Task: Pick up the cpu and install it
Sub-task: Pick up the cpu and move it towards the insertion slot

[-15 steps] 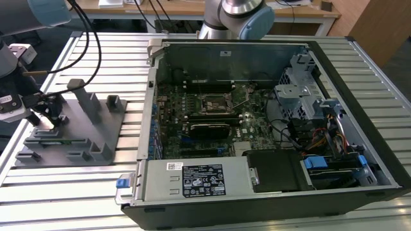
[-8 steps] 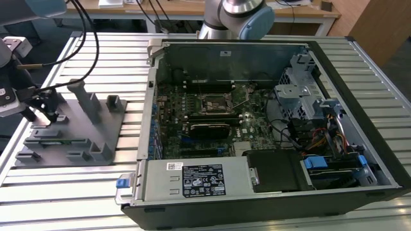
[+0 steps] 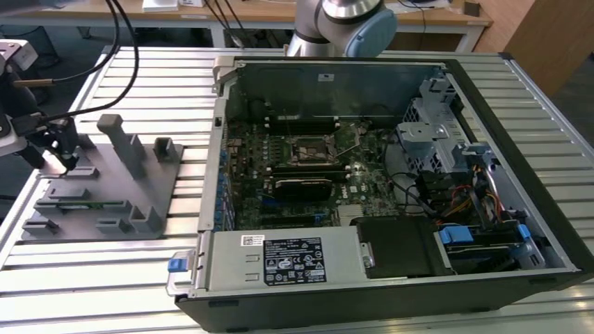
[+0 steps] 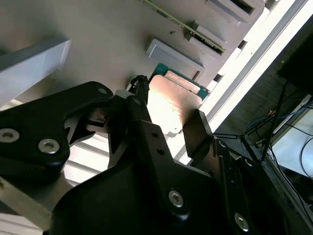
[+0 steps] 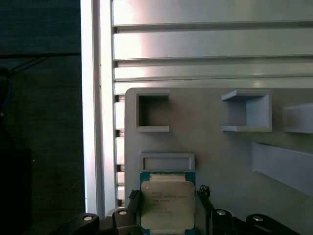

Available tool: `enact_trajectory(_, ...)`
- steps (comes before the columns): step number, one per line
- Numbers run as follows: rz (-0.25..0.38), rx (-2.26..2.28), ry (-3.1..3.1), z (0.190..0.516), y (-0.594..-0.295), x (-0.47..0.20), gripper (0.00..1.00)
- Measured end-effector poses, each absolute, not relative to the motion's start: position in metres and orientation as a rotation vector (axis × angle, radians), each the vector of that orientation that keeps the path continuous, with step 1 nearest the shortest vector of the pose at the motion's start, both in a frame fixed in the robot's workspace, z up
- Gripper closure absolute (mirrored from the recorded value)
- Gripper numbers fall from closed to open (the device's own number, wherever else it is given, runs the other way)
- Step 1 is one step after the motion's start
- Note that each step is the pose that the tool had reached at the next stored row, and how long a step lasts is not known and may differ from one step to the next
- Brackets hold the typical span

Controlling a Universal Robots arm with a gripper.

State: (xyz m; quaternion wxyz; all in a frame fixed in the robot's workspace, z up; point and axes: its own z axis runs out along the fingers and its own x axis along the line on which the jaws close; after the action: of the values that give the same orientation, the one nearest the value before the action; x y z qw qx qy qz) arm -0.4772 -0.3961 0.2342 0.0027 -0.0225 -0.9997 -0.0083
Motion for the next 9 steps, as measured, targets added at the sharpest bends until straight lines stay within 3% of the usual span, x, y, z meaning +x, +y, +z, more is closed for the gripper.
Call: enact_trajectory(9, -0.026, -0.070, -3.135, 0.2352, -0.3961, -0.4771, 0.47)
